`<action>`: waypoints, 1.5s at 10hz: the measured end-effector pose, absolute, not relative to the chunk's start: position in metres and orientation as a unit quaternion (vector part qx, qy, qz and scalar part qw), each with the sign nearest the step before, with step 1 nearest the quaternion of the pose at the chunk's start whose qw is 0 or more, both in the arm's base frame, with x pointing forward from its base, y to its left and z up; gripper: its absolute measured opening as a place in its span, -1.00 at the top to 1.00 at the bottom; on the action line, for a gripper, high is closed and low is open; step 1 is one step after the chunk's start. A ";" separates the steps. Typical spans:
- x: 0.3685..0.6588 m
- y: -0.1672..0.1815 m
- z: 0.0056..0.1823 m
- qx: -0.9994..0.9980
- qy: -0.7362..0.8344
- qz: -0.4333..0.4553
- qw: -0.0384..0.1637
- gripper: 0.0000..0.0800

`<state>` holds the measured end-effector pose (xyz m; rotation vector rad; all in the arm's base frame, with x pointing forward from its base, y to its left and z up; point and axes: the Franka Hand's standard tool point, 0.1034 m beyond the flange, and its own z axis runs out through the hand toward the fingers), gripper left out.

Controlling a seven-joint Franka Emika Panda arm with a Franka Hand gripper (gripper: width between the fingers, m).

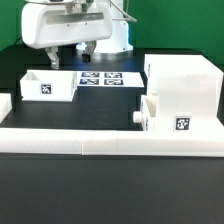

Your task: Assemble drawer

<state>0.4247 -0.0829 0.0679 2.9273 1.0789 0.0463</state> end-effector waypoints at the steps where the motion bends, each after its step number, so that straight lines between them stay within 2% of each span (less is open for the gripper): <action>1: 0.425 -0.082 0.068 0.951 0.308 0.016 0.009 -0.62; 3: 0.424 -0.083 0.066 0.964 0.266 0.015 0.008 -0.62; 4: 0.418 -0.085 0.058 0.985 0.170 0.010 0.002 -0.62; 6: 0.405 -0.086 0.039 0.997 0.081 0.013 0.003 -0.62; 7: 0.398 -0.087 0.030 1.000 0.027 0.004 -0.003 -0.62; 10: 0.386 -0.087 0.011 1.000 0.019 -0.005 -0.003 -0.62; 14: 0.382 -0.085 0.005 1.000 0.025 -0.006 -0.003 -0.62; 15: 0.383 -0.085 0.006 1.000 0.025 -0.005 -0.002 -0.35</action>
Offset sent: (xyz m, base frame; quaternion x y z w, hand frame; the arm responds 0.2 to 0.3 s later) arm -0.0186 -0.0256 -0.0232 -0.0128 -0.0457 0.3599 0.9318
